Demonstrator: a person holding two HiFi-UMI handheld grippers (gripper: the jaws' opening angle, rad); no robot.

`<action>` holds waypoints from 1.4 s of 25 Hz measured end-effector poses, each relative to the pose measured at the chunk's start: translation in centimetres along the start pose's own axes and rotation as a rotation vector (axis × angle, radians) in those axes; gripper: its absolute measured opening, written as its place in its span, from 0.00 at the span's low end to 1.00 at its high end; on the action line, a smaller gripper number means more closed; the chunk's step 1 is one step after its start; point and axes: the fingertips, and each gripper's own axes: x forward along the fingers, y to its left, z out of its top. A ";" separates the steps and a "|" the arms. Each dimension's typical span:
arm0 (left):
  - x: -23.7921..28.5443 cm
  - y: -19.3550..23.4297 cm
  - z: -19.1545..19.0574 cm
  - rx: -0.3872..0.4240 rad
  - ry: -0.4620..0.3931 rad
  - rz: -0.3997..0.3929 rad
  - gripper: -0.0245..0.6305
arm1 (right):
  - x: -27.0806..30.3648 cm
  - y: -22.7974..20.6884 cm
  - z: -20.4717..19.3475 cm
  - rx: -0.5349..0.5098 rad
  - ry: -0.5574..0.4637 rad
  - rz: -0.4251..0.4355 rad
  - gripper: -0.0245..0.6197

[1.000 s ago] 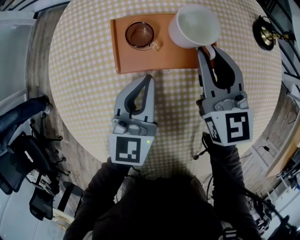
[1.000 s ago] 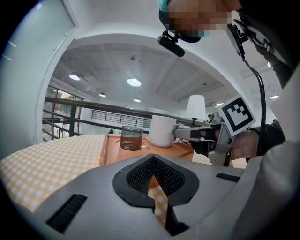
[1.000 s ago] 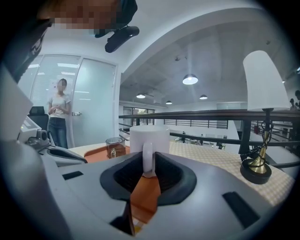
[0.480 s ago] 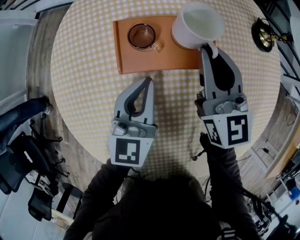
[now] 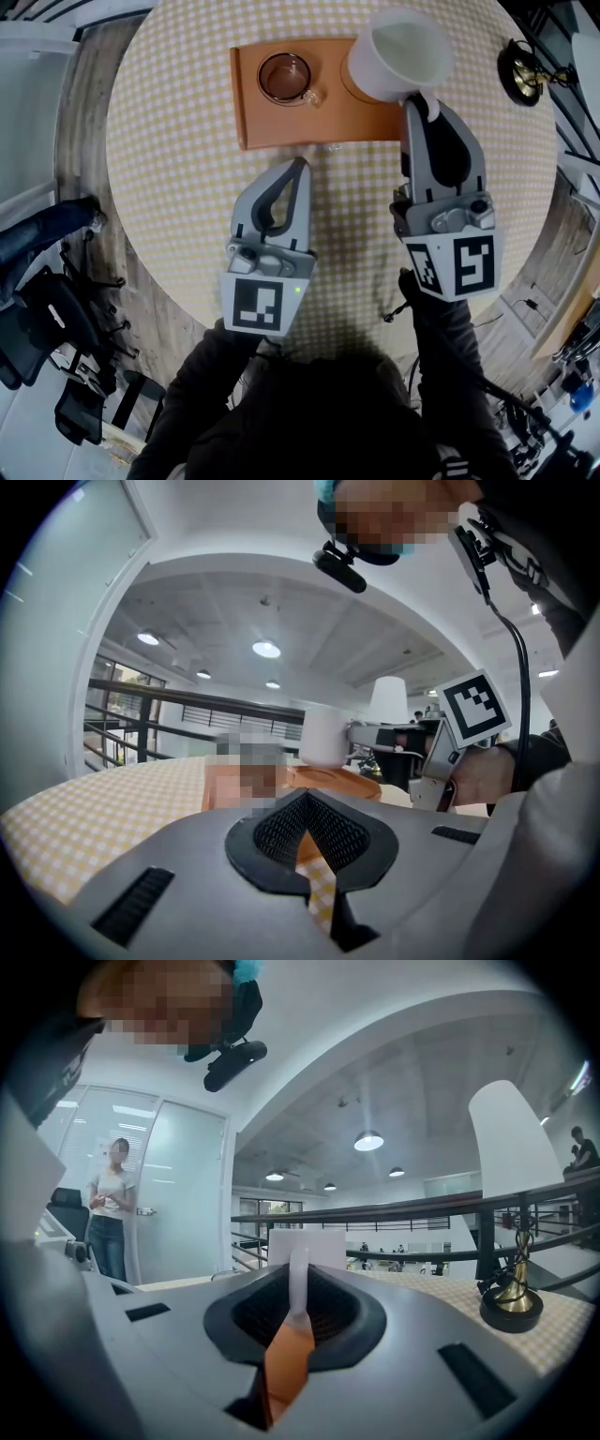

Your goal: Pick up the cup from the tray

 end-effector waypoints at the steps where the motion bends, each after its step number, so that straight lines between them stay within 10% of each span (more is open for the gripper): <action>1: -0.1 0.0 0.1 0.001 0.000 -0.003 0.04 | -0.1 0.0 0.1 -0.001 -0.002 -0.006 0.09; 35: 0.7 -5.2 -1.2 0.026 0.029 -0.162 0.04 | -8.2 -5.8 -5.4 0.034 0.069 -0.261 0.09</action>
